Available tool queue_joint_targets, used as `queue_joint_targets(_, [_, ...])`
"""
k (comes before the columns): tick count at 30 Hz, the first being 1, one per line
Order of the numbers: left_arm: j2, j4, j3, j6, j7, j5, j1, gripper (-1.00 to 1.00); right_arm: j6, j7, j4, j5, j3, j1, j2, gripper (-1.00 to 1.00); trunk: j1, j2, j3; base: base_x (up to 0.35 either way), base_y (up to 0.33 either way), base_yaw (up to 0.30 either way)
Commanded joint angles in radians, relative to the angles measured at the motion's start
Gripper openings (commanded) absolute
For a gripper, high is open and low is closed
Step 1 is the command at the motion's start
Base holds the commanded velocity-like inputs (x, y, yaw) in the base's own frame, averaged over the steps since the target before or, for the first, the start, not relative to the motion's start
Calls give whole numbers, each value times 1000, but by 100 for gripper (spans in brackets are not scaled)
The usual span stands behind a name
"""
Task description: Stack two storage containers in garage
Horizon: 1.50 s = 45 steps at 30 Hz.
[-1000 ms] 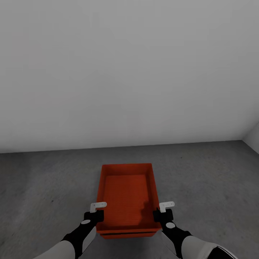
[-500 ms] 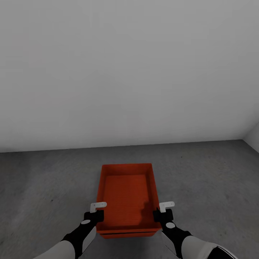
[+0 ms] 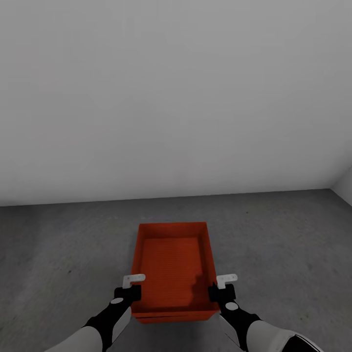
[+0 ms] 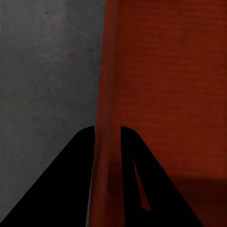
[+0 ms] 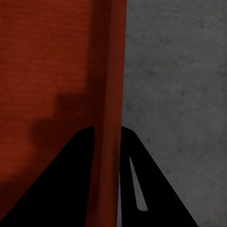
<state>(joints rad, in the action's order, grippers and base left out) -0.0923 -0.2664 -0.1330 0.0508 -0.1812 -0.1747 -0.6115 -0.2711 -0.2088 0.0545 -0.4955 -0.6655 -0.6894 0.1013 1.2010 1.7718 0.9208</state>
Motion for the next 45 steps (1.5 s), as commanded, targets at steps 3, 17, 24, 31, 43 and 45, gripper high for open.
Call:
queue_joint_targets(3, [0, 6, -4, 67, -20, 8, 1, -100, -2, -3, -1, -11, 60, -1, 5, -100, 0, 0, 1, 0, 0, 0])
queue_joint_targets(17, [-1, 4, -4, 66, -20, 11, 2, -100, -2, 2, -1, -11, 60, -1, 4, -100, 0, 0, 1, 0, 0, 0])
queue_joint_targets(24, [1, 7, -5, 66, -20, 12, 1, 100, -2, 3, 0, -10, 60, -1, 4, 100, 0, 0, 1, 0, 0, 0])
queue_joint_targets(31, [1, 15, -5, 58, -20, 10, 2, 100, -4, 3, 0, -10, 60, -1, 4, 100, 0, 0, 1, 0, 0, 0])
queue_joint_targets(43, [1, 3, -6, 59, -19, 10, 1, 100, -5, 3, 0, -9, 60, -1, 4, 100, 0, 0, 1, 0, 0, 0])
queue_joint_targets(45, [1, 3, -5, 58, -19, 10, 1, 100, -5, 2, 0, -10, 60, -1, 5, 100, 0, 0, 1, 0, 0, 0])
